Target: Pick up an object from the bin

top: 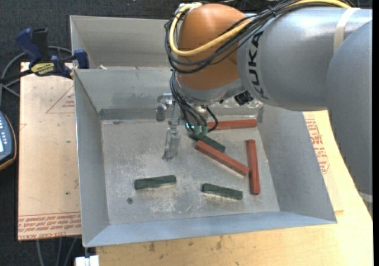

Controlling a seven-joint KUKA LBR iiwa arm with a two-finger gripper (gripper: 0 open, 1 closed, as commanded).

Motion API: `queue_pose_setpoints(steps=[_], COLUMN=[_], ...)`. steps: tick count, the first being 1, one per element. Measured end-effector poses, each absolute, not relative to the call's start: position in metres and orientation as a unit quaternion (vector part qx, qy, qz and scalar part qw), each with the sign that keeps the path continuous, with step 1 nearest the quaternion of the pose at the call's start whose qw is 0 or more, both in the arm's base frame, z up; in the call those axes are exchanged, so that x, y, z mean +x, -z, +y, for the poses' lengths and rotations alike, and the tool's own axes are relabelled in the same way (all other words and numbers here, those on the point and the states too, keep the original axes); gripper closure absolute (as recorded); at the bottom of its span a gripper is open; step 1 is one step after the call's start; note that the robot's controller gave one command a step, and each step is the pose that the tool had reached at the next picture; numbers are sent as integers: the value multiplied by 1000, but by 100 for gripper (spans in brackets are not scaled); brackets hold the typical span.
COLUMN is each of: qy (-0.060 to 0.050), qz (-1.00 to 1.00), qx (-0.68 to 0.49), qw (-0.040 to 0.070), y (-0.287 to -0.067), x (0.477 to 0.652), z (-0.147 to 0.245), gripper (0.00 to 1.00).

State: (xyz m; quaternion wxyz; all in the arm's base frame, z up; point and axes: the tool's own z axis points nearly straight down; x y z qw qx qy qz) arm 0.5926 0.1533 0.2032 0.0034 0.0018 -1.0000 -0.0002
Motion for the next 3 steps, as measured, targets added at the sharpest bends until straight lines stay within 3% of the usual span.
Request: queue_pose_setpoints(steps=[1, 2, 3], qy=[0, -1, 1], qz=[-994, -977, -962], qx=[107, 213, 275], qw=[4, 0, -1], y=[-66, -114, -68], x=[517, 495, 518], z=[172, 112, 172], gripper=[0, 0, 0])
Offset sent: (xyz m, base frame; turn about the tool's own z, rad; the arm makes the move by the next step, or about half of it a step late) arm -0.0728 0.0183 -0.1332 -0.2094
